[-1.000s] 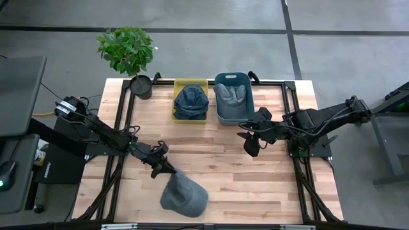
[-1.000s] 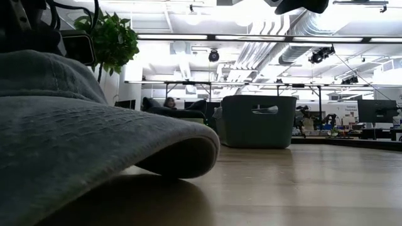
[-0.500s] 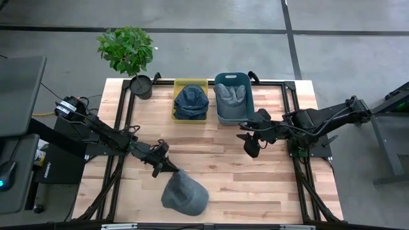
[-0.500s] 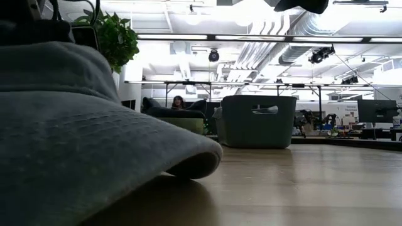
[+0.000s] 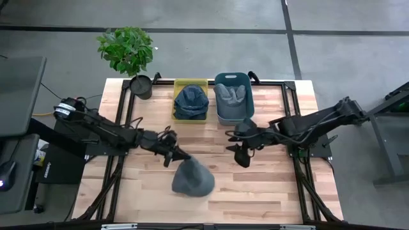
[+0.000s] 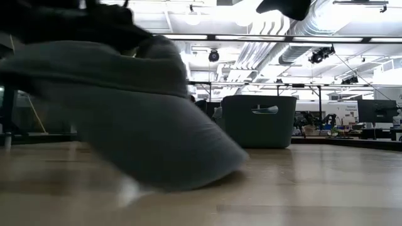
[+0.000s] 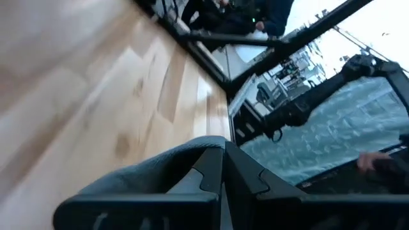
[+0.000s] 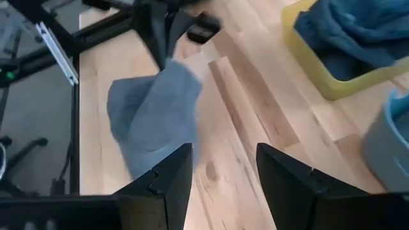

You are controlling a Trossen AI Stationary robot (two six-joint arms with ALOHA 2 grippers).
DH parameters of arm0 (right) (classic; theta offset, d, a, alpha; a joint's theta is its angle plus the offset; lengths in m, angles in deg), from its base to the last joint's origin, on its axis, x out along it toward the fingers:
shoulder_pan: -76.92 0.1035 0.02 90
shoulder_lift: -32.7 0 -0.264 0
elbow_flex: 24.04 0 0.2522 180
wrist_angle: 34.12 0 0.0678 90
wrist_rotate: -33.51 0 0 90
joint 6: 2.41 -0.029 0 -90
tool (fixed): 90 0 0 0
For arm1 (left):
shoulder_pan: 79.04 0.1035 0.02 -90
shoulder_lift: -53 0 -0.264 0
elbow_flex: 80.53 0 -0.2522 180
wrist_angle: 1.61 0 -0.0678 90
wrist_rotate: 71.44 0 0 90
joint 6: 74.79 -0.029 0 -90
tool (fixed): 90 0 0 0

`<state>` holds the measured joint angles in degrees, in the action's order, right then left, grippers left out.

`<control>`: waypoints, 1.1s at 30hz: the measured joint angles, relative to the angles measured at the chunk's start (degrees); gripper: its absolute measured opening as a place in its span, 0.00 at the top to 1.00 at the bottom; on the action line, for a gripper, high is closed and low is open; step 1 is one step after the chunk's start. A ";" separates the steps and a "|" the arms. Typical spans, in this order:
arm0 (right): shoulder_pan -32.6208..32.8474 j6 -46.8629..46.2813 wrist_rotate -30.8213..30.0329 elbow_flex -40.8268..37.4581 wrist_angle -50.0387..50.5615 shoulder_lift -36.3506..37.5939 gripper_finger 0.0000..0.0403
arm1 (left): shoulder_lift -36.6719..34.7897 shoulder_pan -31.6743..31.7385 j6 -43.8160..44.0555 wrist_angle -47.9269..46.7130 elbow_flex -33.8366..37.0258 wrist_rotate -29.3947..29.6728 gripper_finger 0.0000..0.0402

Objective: Pick & Place hat
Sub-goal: Put the gray cap into the blue green bin

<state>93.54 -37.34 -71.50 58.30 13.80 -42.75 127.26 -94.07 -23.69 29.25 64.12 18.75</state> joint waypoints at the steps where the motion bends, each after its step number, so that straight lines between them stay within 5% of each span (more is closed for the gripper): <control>1: 0.00 0.88 0.26 0.00 -0.66 -0.84 0.58 | 0.00 1.08 -0.77 -1.17 -1.21 -0.61 1.00; 11: 0.04 5.52 1.61 0.00 -2.74 -6.49 0.58 | -0.01 8.50 -8.64 -17.36 -12.41 -6.24 1.00; 16: 0.00 7.52 1.56 0.00 -3.31 -8.10 0.55 | -0.01 10.37 -9.29 -18.17 -13.42 -6.35 1.00; 33: -0.17 17.36 1.54 0.00 -13.02 -16.19 0.23 | 0.00 10.94 -9.29 -18.05 -13.42 -4.51 1.00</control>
<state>93.36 -19.97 -69.96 58.30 0.78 -58.94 127.26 -83.13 -32.99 11.19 50.70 14.24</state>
